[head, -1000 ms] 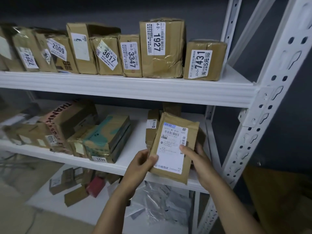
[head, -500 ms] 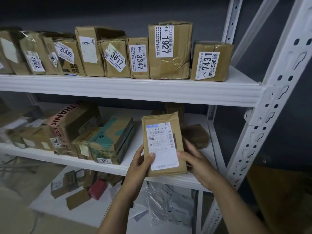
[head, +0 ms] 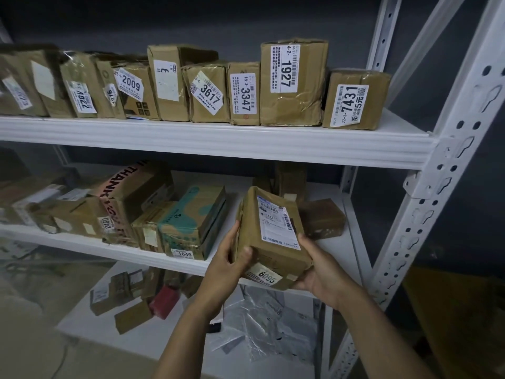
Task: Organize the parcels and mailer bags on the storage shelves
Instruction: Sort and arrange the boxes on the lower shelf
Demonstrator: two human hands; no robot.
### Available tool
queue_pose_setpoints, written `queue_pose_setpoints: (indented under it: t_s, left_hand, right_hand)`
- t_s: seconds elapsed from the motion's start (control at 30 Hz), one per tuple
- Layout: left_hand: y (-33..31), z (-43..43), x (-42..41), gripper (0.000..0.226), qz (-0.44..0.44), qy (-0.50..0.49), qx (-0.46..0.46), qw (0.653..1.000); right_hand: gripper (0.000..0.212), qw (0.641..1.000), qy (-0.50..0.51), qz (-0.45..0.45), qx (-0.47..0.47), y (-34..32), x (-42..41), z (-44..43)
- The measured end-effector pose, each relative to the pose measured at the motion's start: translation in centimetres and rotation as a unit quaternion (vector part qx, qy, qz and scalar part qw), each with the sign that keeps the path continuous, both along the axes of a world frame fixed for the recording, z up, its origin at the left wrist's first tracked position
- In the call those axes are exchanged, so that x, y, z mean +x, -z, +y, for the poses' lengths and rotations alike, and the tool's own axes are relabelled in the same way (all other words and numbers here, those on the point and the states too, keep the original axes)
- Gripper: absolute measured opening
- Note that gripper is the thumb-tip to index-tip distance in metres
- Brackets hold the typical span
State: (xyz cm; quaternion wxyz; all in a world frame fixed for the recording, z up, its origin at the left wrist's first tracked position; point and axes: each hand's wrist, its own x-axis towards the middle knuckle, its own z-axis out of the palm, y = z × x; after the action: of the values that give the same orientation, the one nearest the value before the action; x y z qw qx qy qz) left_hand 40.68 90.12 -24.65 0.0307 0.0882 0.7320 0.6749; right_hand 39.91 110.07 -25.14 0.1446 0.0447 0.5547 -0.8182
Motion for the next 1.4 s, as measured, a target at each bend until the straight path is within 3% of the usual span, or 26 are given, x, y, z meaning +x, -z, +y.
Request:
queue_pose_setpoints:
  t_s: [0.13,0.2,0.37,0.53,0.67,0.77,0.9,0.97,1.07,1.17,1.3,1.4]
  left_hand:
    - [-0.4,-0.4,0.5,0.056,-0.028,-0.010,-0.004,1.000]
    - [-0.2,-0.5,0.7,0.058,-0.036,-0.020,-0.001,0.999]
    - [-0.3,-0.8,1.3,0.091,0.031,-0.023,-0.056,0.998]
    - [-1.0,-1.7,0.7,0.075,0.086,-0.097,-0.069,0.989]
    - [-0.6,-3.5,-0.7,0.071,0.091,-0.164,-0.073,0.980]
    - [0.0,-4.5,-1.7,0.071,0.102,-0.155,-0.111,0.976]
    - [0.6,-5.1,-3.3,0.065,0.117,-0.124,-0.186,0.968]
    - [1.0,-5.4,-4.5,0.066,0.124,-0.107,-0.224,0.961]
    - [1.4,-6.0,-6.2,0.066,0.135,-0.099,-0.260,0.951]
    - [2.0,-6.6,-7.8,0.068,0.163,-0.123,-0.328,0.922]
    - [3.4,-8.0,-9.7,0.060,0.242,-0.172,-0.486,0.822]
    - [3.9,-8.8,-11.1,0.063,0.258,-0.166,-0.505,0.807]
  right_hand:
    - [0.048,0.999,-0.009,0.040,0.018,-0.1,0.4,0.4]
    - [0.042,0.998,-0.012,0.050,0.043,-0.2,0.5,0.4]
    - [0.041,0.989,0.047,0.071,0.121,0.1,0.0,-0.3]
    - [0.030,0.954,0.050,0.122,0.269,0.0,-1.1,-2.3]
    - [0.046,0.955,-0.018,0.124,0.269,-0.7,-2.0,-4.2]
    - [0.064,0.950,-0.083,0.130,0.270,-0.5,-2.9,-5.3]
    - [0.097,0.941,-0.071,0.167,0.286,0.6,-4.4,-7.2]
    - [0.097,0.923,-0.066,0.186,0.329,0.9,-5.0,-7.9]
    - [0.079,0.889,-0.065,0.208,0.401,1.0,-6.3,-8.4]
    - [0.072,0.856,-0.060,0.223,0.463,1.1,-7.8,-9.0]
    - [0.068,0.818,-0.059,0.221,0.528,1.5,-9.5,-9.8]
    - [0.067,0.813,-0.049,0.221,0.537,2.0,-10.3,-10.6]
